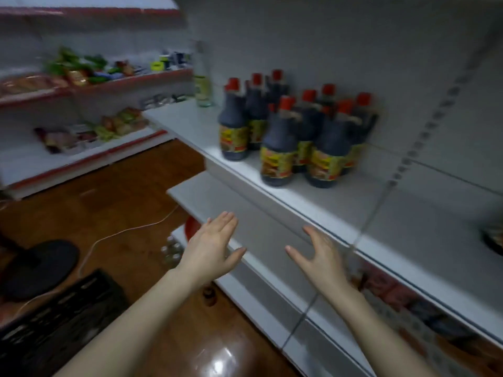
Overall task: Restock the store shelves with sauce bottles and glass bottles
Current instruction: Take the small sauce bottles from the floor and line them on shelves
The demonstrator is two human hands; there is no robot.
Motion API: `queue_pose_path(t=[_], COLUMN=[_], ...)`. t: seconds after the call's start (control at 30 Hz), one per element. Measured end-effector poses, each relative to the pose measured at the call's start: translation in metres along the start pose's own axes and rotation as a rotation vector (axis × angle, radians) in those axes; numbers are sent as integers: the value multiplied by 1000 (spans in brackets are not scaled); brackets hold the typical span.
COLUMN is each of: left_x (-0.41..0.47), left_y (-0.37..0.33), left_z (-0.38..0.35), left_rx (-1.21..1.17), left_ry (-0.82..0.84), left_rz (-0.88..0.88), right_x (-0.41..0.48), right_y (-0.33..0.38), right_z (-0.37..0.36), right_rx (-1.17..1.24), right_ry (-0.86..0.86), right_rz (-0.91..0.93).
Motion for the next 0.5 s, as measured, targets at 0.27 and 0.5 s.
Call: queue_pose_path(t=[0.27,0.5], left_x=[-73,-79], left_y=[169,258], left_z=[-1,-40], left_rx=[-48,-94], left_ry=[51,154], left_rz=[293,426], right_x=[53,117], right_y=[77,88], right_z=[-139,-228], right_rx=[-9,-42], right_ry=[245,395], right_rz=[42,18])
Point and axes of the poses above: each hand's wrist, its own x-axis towards the middle knuckle, its own z-axis out of the back of the hand, y = z × x, the point moved 10 cm from there along x, towards the middle knuckle, and after that the axes turned 9 degrees about y, right-handed, at the moved point
